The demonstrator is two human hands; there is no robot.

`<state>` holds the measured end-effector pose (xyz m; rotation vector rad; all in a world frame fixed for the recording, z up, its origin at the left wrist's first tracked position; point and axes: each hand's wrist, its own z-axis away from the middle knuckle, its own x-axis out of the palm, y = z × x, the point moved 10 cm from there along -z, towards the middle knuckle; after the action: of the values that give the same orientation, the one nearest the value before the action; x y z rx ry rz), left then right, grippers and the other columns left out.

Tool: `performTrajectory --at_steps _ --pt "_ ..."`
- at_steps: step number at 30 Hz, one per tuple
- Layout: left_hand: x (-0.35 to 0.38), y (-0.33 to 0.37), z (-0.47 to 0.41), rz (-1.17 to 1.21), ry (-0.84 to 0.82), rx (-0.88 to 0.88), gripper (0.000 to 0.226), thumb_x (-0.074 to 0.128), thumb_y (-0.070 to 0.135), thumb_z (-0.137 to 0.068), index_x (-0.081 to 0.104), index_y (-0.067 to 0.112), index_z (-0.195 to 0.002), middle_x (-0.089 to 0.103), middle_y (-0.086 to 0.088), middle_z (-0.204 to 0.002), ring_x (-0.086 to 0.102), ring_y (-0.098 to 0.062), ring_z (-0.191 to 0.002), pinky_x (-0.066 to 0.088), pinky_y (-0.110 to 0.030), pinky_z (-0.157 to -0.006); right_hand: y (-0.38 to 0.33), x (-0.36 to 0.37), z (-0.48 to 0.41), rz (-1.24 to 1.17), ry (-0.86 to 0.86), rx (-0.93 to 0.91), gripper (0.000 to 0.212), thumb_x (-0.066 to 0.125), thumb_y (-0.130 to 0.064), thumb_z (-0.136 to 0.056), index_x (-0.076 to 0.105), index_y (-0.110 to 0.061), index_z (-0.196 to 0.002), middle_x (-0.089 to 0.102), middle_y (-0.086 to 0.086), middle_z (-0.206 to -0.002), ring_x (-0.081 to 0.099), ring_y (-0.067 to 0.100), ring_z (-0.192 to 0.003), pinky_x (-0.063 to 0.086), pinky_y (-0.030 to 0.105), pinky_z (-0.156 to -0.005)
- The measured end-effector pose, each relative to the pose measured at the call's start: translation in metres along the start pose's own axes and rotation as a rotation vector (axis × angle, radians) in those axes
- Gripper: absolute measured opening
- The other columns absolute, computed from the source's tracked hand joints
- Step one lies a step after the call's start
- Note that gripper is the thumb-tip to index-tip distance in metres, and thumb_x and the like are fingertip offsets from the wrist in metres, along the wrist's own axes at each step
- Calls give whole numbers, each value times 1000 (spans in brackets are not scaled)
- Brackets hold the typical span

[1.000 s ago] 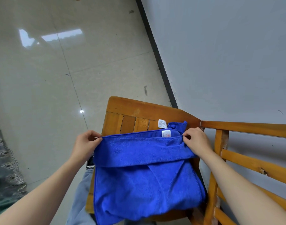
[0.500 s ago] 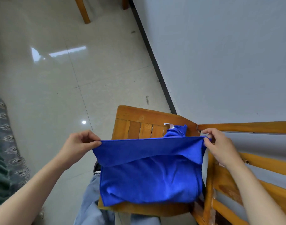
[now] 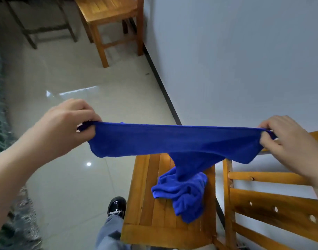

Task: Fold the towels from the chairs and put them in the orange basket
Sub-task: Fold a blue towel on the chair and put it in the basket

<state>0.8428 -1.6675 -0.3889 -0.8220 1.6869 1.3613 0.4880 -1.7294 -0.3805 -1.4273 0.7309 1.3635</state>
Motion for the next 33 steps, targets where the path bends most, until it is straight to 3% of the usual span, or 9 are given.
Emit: performTrajectory --at_steps 3,4,6,9,16,23,28,31,33 --pt "-7 -5 -1 60 -10 -47 22 52 20 -71 73 14 -77 71 8 -93 53 -2 -81 46 -22 -71 -6 -2 1 48 -18 39 27 32 -36 -76 49 -16 -76 51 -1 -71 41 12 -68 29 18 -56" --pt "-12 -5 0 108 4 -45 18 57 17 -73 72 25 -79 70 18 -93 56 2 -81 47 -18 -74 -10 -11 2 36 50 36 30 30 -38 -72 49 -16 -75 49 1 -69 41 13 -65 29 17 -55" --pt "-25 -11 -2 172 24 -93 51 68 4 -75 63 54 -74 62 40 -82 59 8 -77 41 -5 -73 -15 -23 1 -19 122 81 24 37 -33 -75 51 -14 -76 51 7 -70 42 21 -65 30 15 -57" --pt "-10 -25 -10 239 -62 -184 75 65 -6 -76 55 68 -66 59 42 -74 56 17 -71 36 4 -69 -6 -3 -8 -105 10 178 7 52 -6 -87 54 -10 -83 58 13 -82 46 22 -71 33 15 -58" --pt "-7 -51 -24 349 -20 -254 63 68 -1 -78 62 59 -61 62 35 -61 58 13 -60 41 1 -64 -7 22 -27 -44 -94 72 28 55 3 -87 63 -1 -113 60 6 -94 49 18 -88 36 24 -77" --pt "-11 -61 -20 416 86 -362 33 71 0 -76 65 30 -64 63 26 -54 56 9 -52 41 -1 -54 -1 19 -40 -35 76 51 20 54 3 -87 67 2 -102 60 19 -97 51 25 -88 35 28 -75" --pt "-25 -55 -8 924 283 -334 32 66 -5 -74 70 25 -63 67 13 -58 60 0 -60 49 -13 -67 21 -13 -15 -639 321 256 15 50 1 -90 60 -11 -90 65 -7 -84 56 13 -87 46 6 -67" --pt "-8 -43 4 1279 238 -276 18 86 19 -52 72 25 -62 67 10 -60 63 -4 -61 52 -17 -68 32 -8 10 -987 353 309 28 43 1 -92 56 -20 -79 66 -17 -64 59 0 -75 49 9 -73" --pt "20 -42 21 1377 179 -359 37 91 38 -33 74 22 -61 68 8 -60 64 -4 -59 53 -16 -63 31 7 30 -1102 319 322 16 55 -22 -89 59 -26 -74 64 -15 -60 60 -2 -67 49 8 -65"
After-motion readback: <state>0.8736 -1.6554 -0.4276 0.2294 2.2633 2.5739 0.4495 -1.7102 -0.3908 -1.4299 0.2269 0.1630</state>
